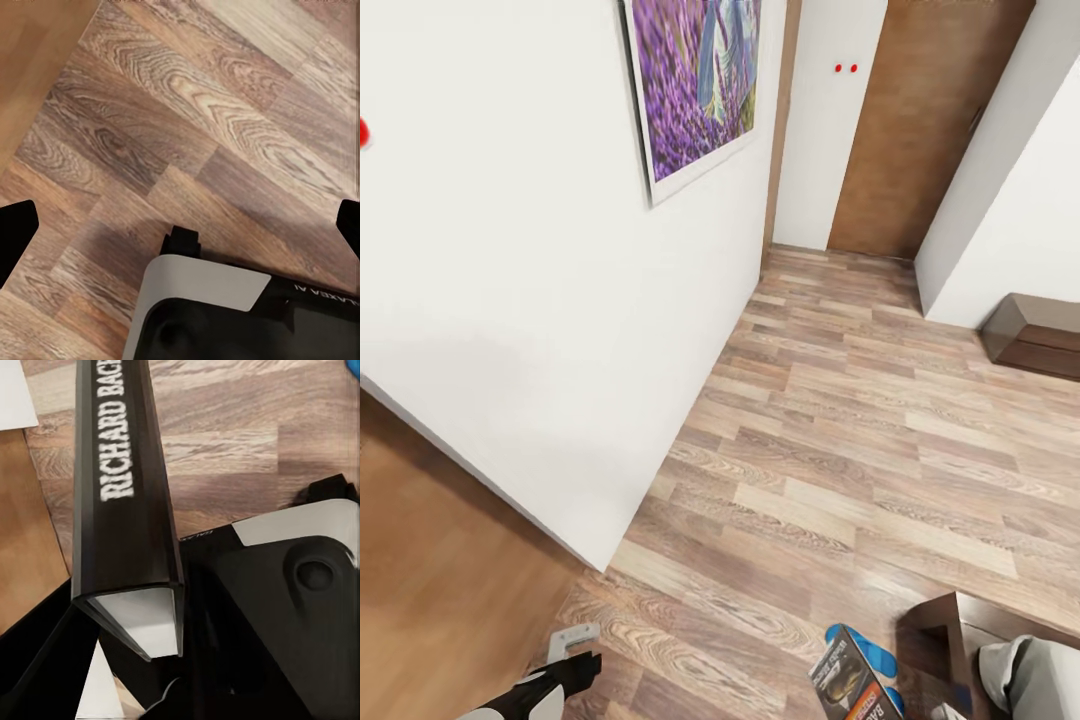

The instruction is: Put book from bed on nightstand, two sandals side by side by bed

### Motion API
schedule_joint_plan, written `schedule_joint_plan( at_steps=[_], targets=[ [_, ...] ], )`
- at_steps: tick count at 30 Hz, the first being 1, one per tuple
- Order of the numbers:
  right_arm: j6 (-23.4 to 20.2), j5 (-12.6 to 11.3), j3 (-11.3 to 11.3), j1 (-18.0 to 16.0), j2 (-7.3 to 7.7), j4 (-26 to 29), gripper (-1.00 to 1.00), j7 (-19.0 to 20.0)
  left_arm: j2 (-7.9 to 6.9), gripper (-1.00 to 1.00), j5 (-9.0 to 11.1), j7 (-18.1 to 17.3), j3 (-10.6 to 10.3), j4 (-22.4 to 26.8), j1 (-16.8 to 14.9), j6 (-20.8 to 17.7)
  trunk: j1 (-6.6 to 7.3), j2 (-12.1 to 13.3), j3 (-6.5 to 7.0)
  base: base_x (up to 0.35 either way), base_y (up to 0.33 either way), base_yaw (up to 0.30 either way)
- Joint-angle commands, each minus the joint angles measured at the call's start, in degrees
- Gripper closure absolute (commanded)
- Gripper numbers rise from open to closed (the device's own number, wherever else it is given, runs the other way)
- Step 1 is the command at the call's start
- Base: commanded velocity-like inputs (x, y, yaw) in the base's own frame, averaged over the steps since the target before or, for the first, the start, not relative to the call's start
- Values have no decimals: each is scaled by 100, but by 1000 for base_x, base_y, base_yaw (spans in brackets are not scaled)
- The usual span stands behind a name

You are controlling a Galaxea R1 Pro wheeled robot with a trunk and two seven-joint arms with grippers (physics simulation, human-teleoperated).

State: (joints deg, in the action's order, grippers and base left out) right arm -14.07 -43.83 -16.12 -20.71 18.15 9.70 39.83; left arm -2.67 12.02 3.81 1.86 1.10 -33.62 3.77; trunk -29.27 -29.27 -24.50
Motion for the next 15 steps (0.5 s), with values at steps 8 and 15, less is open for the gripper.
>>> schedule_joint_plan(
  at_steps=[8,15],
  targets=[
    [-43,-73,-6,-3,13,-162,100,7,62,-100,19,5,16,-13,-4,19,-2,-7,68,0,0,0],
    [-43,-73,-6,-3,13,-170,100,7,97,-100,19,5,16,-13,-4,19,-2,-7,133,0,0,0]
  ],
)
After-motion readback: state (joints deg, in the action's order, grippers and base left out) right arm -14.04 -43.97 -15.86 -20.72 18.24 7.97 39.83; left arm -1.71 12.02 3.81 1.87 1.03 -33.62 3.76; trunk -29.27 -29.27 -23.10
